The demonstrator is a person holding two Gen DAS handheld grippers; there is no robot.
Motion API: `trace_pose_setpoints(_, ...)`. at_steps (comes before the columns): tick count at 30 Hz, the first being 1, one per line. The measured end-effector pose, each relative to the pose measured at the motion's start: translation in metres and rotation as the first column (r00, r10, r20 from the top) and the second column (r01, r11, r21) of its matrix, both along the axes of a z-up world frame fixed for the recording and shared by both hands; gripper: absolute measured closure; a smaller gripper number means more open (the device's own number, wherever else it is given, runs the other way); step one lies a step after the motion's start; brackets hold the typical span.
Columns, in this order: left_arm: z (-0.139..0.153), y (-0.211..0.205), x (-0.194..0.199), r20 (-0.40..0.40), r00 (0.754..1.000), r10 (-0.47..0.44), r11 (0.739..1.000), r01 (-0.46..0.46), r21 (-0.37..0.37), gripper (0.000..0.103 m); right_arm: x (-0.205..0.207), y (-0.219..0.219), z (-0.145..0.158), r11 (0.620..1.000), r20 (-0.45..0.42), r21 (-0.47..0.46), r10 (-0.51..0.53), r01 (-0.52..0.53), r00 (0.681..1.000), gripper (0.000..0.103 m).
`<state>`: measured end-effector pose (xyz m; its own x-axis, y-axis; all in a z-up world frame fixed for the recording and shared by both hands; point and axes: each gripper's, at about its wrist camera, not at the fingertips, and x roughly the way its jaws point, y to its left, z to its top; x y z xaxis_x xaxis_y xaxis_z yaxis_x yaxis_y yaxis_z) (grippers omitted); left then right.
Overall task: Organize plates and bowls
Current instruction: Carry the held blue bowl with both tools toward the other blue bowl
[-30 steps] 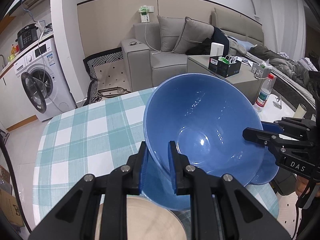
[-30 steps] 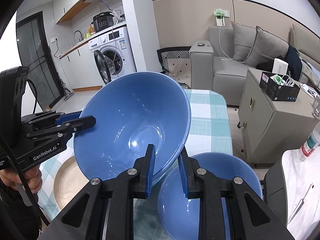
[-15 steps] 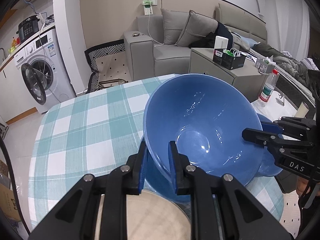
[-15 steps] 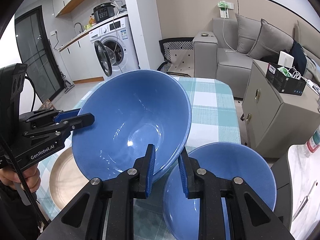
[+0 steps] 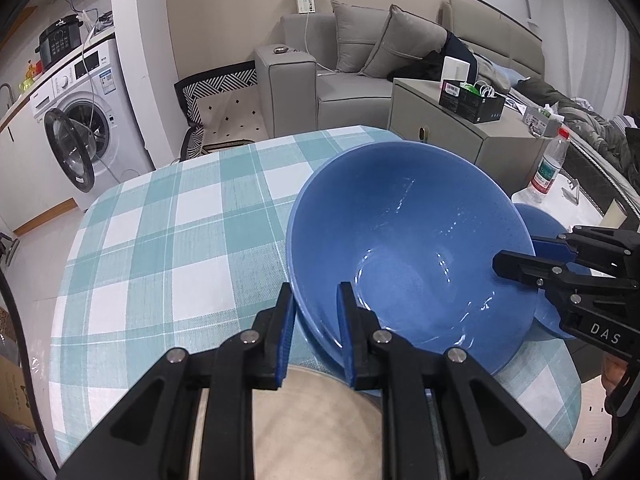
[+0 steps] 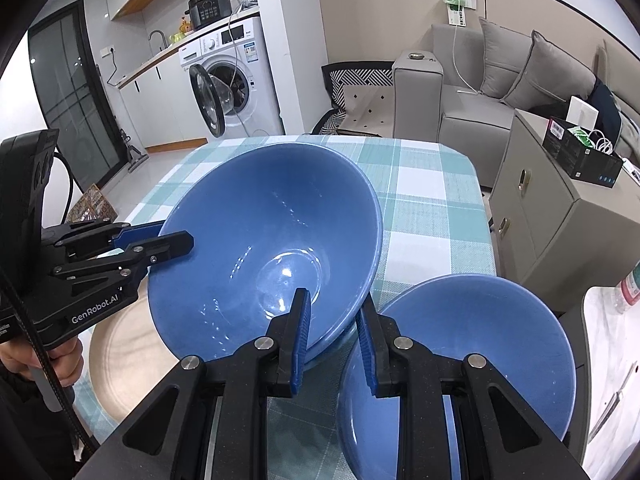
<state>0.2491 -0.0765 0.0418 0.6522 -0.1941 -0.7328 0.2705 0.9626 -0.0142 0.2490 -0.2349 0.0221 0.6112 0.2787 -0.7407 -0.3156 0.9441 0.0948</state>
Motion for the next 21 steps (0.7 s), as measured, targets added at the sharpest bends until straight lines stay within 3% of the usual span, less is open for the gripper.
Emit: trace_pose_setpoints(21, -0.017, -0.003, 0.004, -0.012, 1.0, 0.022, 0.997, -0.022, 0.071, 0.083, 0.001, 0.025, -0.013, 0.993, 0.0, -0.115, 0.003, -0.003, 1.0, 0.077)
